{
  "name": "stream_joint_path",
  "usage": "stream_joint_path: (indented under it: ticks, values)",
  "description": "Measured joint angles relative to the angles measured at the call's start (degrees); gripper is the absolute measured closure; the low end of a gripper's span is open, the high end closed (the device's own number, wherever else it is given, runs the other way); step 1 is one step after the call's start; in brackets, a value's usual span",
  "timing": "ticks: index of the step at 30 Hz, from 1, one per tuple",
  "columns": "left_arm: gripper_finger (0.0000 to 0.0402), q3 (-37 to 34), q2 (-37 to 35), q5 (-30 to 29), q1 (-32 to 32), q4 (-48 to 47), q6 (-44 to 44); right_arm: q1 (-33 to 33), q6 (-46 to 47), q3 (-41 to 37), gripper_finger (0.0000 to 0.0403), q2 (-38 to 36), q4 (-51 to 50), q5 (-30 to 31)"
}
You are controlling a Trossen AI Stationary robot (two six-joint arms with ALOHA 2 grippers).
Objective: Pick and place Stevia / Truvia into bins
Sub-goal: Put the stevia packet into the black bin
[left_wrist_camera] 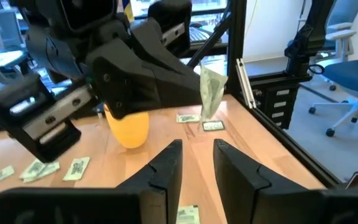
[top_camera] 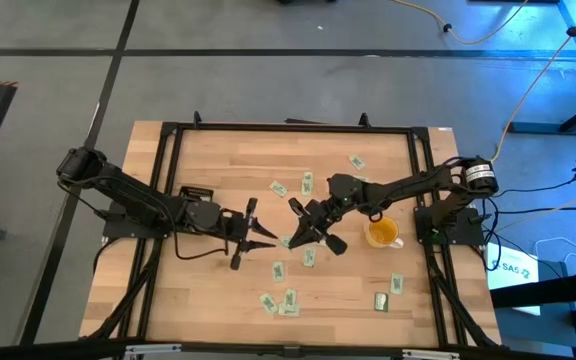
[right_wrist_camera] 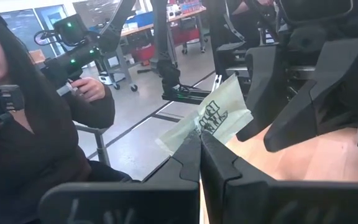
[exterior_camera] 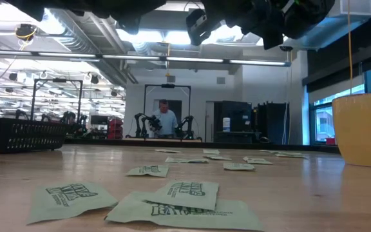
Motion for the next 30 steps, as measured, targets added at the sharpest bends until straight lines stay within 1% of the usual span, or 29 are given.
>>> stream_joint_path:
  ticks: [6,10,16,22,26,30]
  values:
    - [0.0315,0.0,0.0,0.0,0.0,2.7,1.3,0.0,-0.1,0.0,0.0403,0.0,0.0,0.0]
    - [0.0315,0.0,0.0,0.1,0.0,2.7,1.3,0.0,-0.2,0.0,0.0403,0.0,0.0,0.1]
    - [0.0315,0.0,0.0,0.2,0.0,3.0,1.3,0.0,-0.1,0.0,0.0403,0.0,0.0,2.6]
    - [0.0316,0.0,0.0,0.2,0.0,3.0,1.3,0.0,-0.2,0.0,0.0403,0.0,-0.1,2.6]
    - [0.0329,0.0,0.0,0.1,0.0,3.0,1.4,0.0,-0.2,0.0,0.0403,0.0,-0.1,2.6]
    - [0.0356,0.0,0.0,0.0,0.0,3.0,2.5,0.0,-0.2,0.0,0.0403,0.0,-0.1,2.6]
